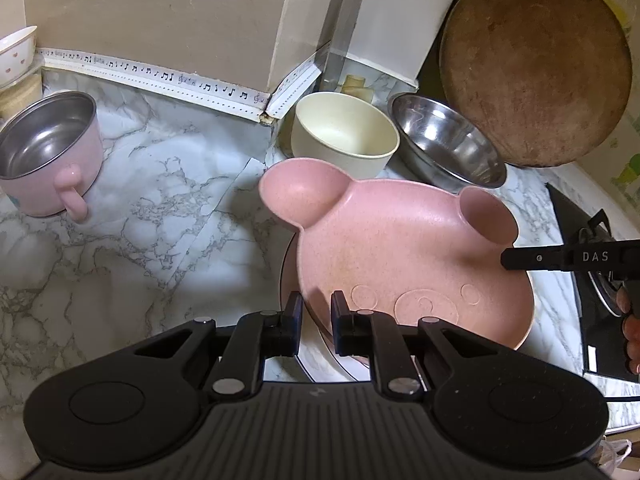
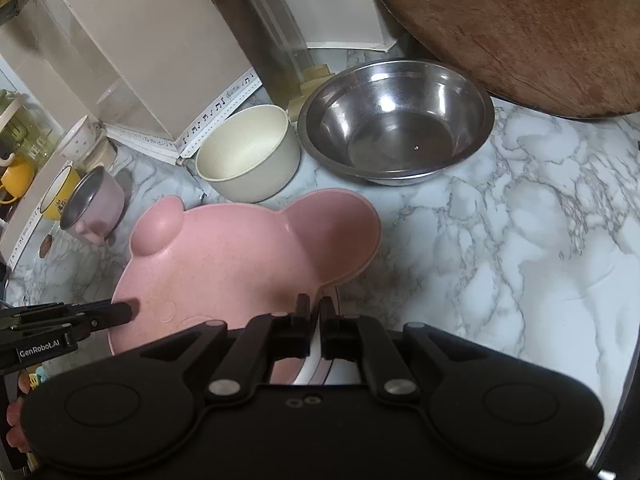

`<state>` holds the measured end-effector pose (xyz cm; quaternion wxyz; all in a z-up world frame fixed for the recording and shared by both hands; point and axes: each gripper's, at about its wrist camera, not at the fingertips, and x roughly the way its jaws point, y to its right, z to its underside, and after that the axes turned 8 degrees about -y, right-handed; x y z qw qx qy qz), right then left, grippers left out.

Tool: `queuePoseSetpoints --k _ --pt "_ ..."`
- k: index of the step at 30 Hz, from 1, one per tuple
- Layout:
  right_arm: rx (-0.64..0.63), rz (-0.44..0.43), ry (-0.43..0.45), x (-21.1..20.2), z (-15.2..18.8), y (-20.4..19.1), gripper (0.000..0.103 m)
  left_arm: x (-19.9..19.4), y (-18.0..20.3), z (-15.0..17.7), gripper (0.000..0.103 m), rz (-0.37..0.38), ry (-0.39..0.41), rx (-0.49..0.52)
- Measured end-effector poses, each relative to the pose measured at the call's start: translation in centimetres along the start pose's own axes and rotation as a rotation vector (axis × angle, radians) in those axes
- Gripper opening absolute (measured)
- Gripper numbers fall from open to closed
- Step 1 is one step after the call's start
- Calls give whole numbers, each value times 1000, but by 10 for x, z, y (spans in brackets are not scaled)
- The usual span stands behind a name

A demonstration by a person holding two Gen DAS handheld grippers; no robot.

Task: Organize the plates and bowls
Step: 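Lift the bear plate and lower it onto the floral plate stack, then open both grippers and lift away from the bear plate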

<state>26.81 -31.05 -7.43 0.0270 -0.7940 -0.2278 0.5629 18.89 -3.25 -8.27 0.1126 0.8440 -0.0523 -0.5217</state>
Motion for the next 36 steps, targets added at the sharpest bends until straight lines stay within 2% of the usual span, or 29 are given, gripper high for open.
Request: queuePoseSetpoints --k 9,17,24,26,31,36 --pt "-42 -8 -10 16 -13 -1 6 11 -5 -1 14 -31 -15 -34" --pt "-69 15 -10 20 -12 0 6 15 0 3 14 -41 -7 -9" --pt "-116 77 2 21 -6 -9 18 16 7 5 14 -64 -20 31" --pt "-129 89 7 19 -5 -11 19 15 6 5 14 -61 -28 29" --pt "-130 93 12 15 -2 -10 21 11 4 6 14 -47 -43 42" --pt "-112 82 24 7 1 -9 29 6 1 9 18 -27 -45 44"
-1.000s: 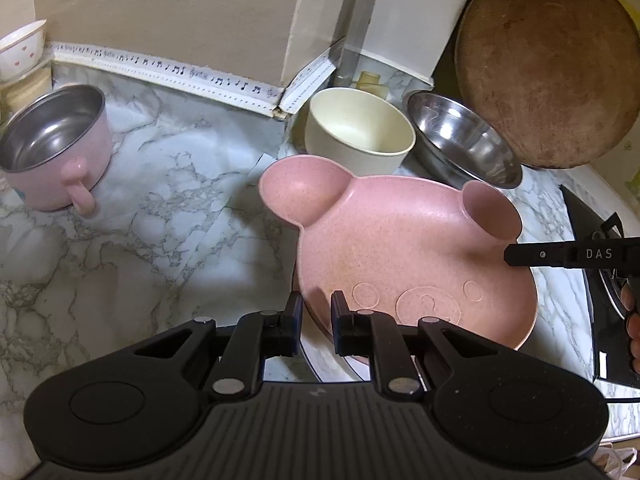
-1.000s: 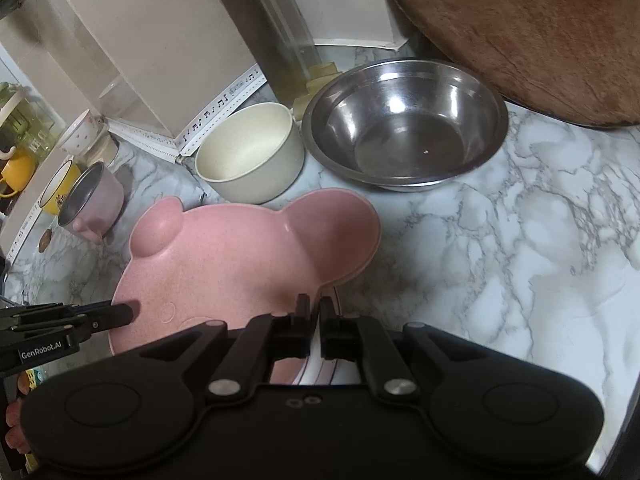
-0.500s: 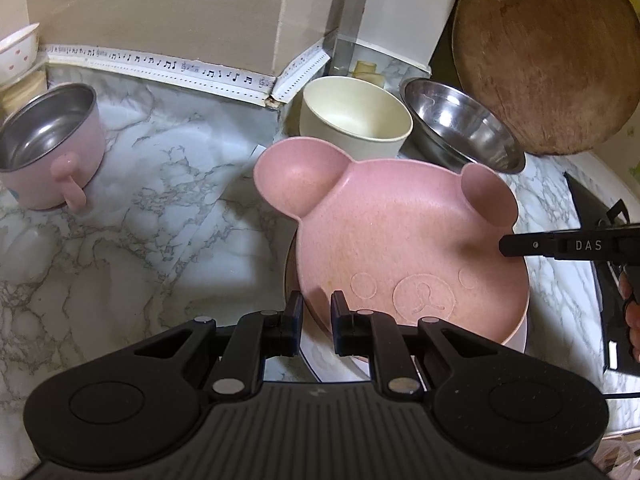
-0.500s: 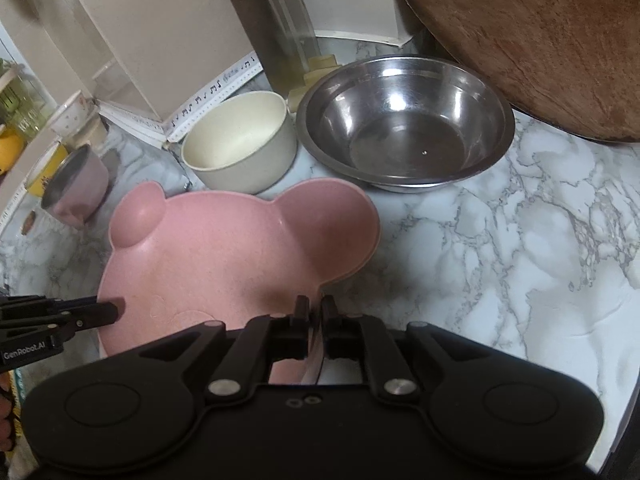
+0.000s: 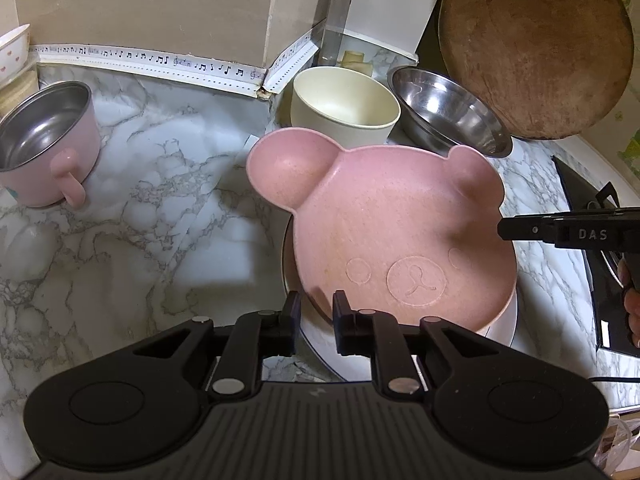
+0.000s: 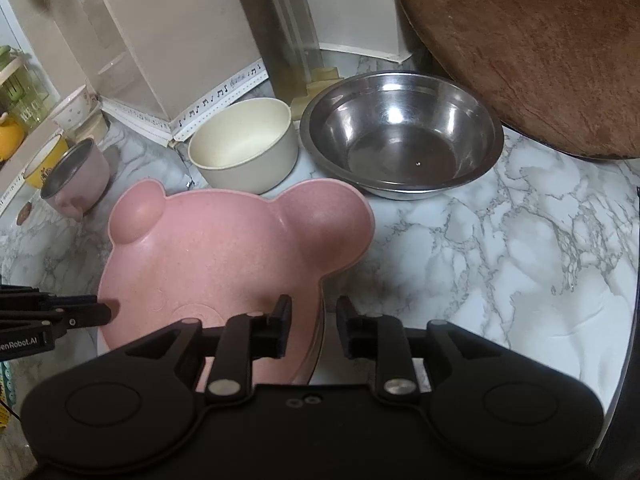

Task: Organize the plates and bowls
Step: 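Open both grippers and lift away from the bear plate, then move both grippers to the large steel bowl rim and close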

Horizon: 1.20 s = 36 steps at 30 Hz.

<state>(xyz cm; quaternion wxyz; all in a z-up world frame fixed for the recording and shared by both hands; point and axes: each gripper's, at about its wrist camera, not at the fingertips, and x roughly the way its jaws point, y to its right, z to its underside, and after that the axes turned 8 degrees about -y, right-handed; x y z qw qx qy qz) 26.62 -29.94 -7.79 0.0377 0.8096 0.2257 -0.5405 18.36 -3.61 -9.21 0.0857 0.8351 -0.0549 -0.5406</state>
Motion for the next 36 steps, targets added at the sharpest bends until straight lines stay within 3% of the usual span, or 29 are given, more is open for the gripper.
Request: queuePoseSetpoints --k 7,18,19,21,22,23,27,30,36 --pt "-7 -6 18 -14 7 -10 38 -7 0 5 21 12 14 7" --pt "-36 -37 93 -46 18 -33 63 -32 11 7 21 76 97 68" --pt "-40 -35 99 -49 19 -36 65 -35 13 6 24 79 107 76" --pt "-51 -29 116 -55 21 -41 69 -41 16 6 43 85 132 84" --pt "-56 -25 125 -58 21 -43 71 -44 17 6 65 85 153 84" --pt "-60 -20 134 -61 21 -45 74 -49 18 7 75 84 186 81" --pt "-77 -2 179 -72 23 -51 83 -57 20 3 75 88 224 94" --pt "-80 12 209 -80 23 -54 102 -61 23 -2 76 81 238 102" --pt "-86 52 269 -90 21 -57 103 -66 31 -15 79 76 293 121"
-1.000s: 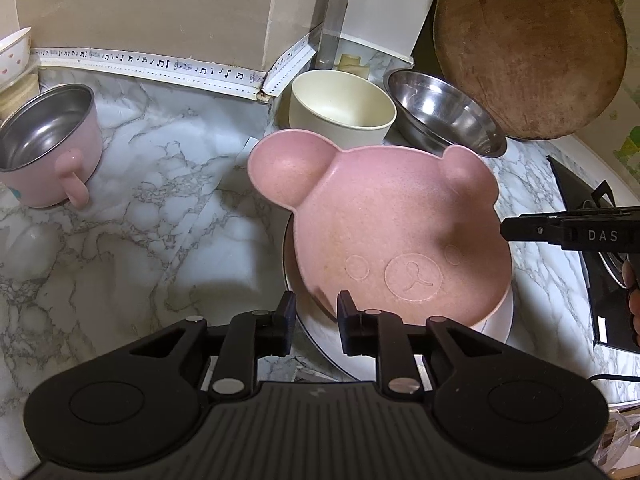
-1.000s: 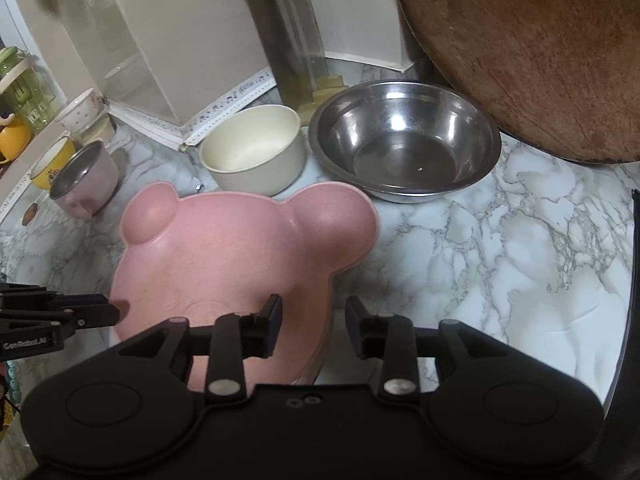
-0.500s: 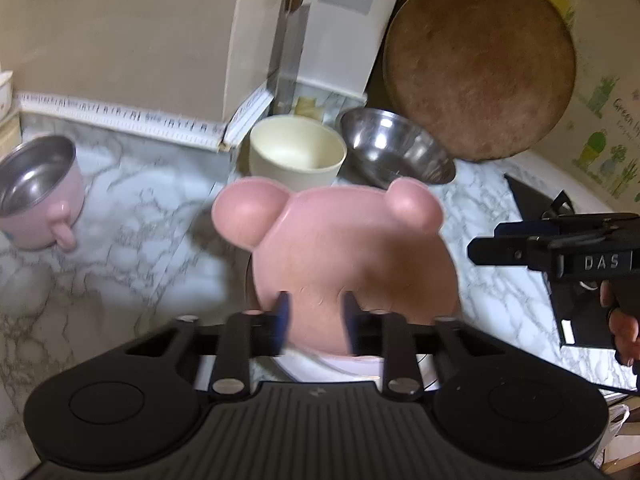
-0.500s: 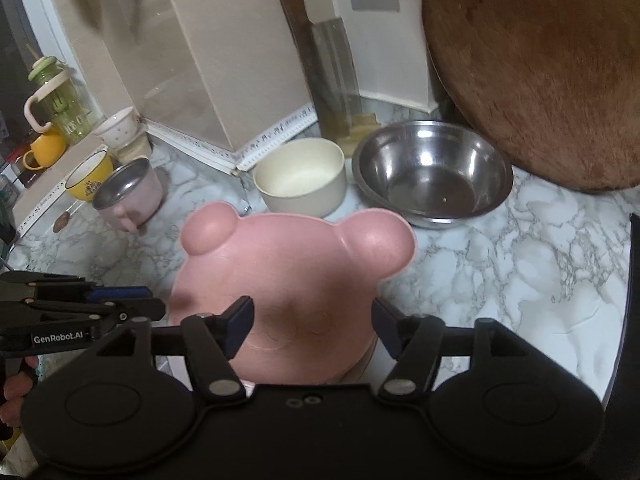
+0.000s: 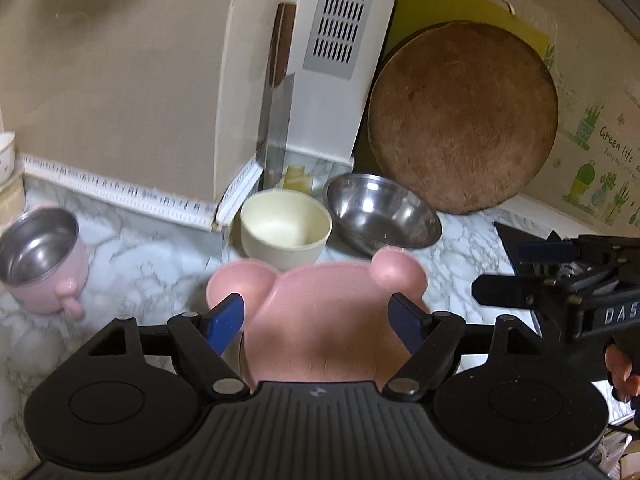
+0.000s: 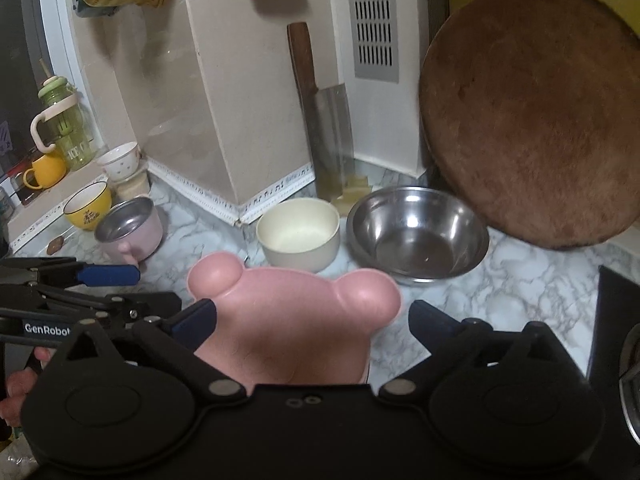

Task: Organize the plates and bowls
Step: 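Move both grippers to the large steel bowl rim and close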

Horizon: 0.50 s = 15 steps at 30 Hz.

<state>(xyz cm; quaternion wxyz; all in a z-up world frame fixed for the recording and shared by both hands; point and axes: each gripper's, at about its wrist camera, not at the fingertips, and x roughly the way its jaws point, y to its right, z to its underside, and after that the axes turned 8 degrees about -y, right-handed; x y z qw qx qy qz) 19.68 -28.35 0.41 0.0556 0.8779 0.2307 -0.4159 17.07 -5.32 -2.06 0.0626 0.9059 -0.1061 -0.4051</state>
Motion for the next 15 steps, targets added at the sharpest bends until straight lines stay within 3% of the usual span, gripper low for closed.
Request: queuePoseSetpoints --k 5,15 --pt "0 29 14 2 -6 7 103 9 6 -23 79 3 28 22" --pt "65 137 16 25 -31 54 103 77 38 -89 79 0 -60 66"
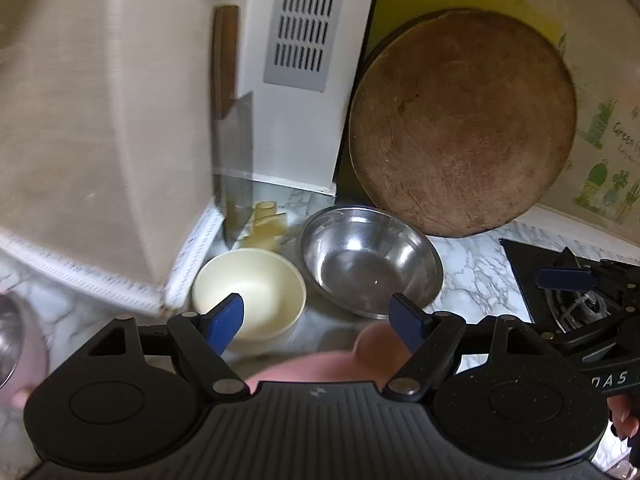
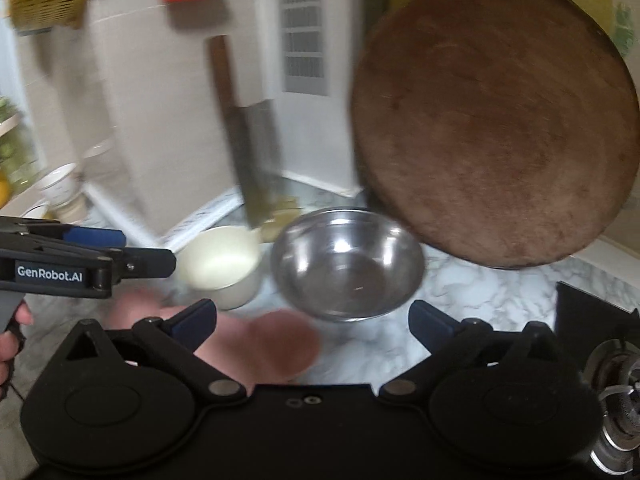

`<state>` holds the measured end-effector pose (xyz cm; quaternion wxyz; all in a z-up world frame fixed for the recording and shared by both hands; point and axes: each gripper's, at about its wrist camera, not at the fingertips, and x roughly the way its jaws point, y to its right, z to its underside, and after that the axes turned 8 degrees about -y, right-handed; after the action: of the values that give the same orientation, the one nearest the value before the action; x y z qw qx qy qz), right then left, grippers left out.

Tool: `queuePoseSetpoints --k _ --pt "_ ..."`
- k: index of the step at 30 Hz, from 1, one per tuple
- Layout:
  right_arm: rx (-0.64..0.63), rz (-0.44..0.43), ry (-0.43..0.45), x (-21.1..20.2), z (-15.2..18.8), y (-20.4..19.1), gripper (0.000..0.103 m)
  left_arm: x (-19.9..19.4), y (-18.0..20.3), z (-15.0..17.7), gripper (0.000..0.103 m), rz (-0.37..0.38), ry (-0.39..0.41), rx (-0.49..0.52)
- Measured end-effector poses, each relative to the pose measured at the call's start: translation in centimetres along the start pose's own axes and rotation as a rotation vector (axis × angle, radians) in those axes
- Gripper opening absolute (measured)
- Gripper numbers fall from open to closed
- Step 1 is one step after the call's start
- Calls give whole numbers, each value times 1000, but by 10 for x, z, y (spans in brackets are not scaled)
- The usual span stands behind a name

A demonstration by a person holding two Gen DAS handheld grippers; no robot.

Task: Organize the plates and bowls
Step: 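Move both grippers to the large steel bowl rim and close, then lift the steel bowl and carry it toward the gas stove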

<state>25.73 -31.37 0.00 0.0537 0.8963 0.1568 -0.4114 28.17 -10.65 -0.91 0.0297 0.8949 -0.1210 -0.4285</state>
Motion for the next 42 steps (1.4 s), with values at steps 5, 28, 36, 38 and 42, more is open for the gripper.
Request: queuePoseSetpoints --k 5,28,36,38,42 --pt "69 46 -40 33 -16 27 103 50 16 -29 79 -30 -61 18" --pt "284 58 -243 152 -35 108 70 186 21 -93 78 -94 -228 -38" --pt "351 8 -274 162 -32 115 44 200 14 -95 43 -115 -273 -67" --pt "366 -7 -281 163 -33 117 38 203 13 -94 34 -127 -284 -66" --pt "374 -12 -287 164 -32 116 27 204 11 -93 26 -139 -288 -66"
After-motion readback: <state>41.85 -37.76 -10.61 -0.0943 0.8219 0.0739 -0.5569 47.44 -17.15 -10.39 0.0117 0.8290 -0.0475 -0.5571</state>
